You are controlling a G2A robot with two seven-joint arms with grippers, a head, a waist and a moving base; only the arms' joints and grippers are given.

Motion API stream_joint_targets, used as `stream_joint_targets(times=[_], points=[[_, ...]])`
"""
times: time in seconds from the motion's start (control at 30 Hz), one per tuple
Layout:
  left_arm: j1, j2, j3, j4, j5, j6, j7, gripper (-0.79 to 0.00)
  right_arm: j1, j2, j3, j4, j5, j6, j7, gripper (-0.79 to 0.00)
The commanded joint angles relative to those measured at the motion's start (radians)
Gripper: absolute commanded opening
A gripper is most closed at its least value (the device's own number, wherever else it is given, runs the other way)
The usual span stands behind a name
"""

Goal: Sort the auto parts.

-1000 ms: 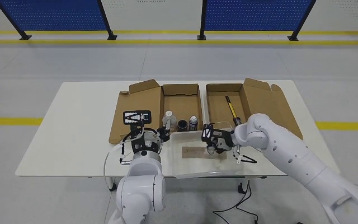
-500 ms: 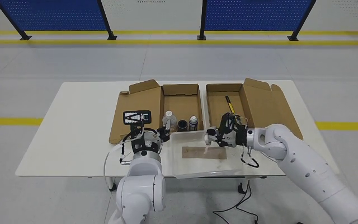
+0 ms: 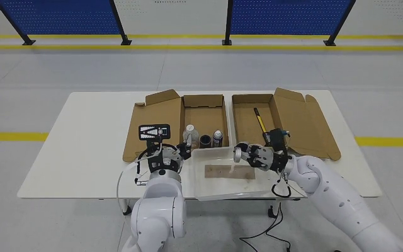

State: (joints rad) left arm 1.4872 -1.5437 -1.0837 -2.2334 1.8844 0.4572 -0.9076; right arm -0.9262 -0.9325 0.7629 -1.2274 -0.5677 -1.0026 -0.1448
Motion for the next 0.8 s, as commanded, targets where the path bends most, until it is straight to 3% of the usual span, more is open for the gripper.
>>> stream_joint_targets(times=[0.0, 0.4, 0.6, 0.77], points=[[0.000, 0.000, 0.000, 0.000, 0.000, 0.000, 0.000, 0.000, 0.005, -0.008, 0.000, 0.013, -0.010, -0.003, -0.005, -0.785], [0.000, 0.000, 0.000, 0.000, 0.000, 0.000, 0.000, 0.000, 0.006, -0.030, 0.036, 0.030, -0.073, 0.036, 0.005, -0.785], [0.000, 0.000, 0.000, 0.000, 0.000, 0.000, 0.000, 0.000, -0.001, 0.000, 0.148, -0.059, -0.206, 0.235, 0.116, -0.785], [0.000, 0.000, 0.000, 0.000, 0.000, 0.000, 0.000, 0.000, -0.031, 0.033, 0.256, -0.230, -0.334, 0.457, 0.328, -0.785]])
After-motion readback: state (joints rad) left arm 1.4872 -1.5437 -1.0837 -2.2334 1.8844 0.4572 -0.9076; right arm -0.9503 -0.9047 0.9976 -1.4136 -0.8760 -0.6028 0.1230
